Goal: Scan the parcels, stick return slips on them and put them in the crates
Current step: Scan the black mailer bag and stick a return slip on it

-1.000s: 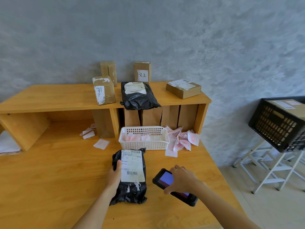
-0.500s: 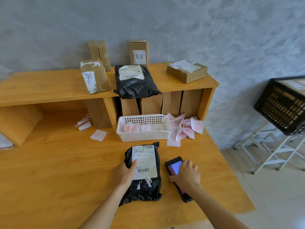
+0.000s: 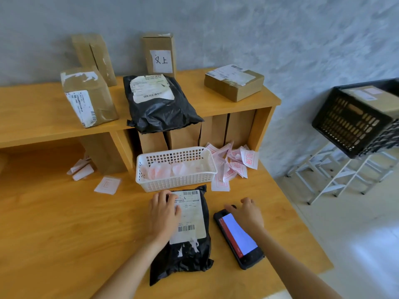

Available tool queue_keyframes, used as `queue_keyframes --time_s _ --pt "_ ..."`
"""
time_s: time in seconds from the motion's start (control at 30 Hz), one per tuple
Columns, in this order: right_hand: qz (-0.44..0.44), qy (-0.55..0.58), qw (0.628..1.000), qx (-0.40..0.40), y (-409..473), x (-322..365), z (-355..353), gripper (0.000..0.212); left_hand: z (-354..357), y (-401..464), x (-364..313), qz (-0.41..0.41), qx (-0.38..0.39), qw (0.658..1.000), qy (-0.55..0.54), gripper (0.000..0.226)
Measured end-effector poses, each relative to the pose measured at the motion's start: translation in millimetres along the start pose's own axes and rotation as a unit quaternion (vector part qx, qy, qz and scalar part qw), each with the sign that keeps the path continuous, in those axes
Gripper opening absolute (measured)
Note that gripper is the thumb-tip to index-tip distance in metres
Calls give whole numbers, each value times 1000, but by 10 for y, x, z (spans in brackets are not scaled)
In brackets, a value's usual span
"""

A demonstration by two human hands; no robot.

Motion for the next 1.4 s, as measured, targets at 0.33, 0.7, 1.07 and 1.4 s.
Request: queue_keyframes --time_s 0.33,0.7,1.07,1.4 --pt "118 212 970 11 533 220 -187 32 307 621 -145 157 48 981 -104 32" --pt "144 241 959 -47 1025 338 -357 22 565 602 -84 154 64 982 -92 35" --pt "175 326 920 -126 1461 598 -393 45 612 612 -89 165 94 980 -55 34" --pt "197 330 911 -149 1603 622 -396 6 595 622 -102 163 107 979 -51 34"
Point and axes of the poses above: each hand's wrist, its own y-axis towards the middle knuckle, its own z-axis out of the palm, x = y × z, the point moved 1 cm from there along y, towards the middle knuckle, and after that the axes turned 15 degrees about z, right-handed, at the moved point
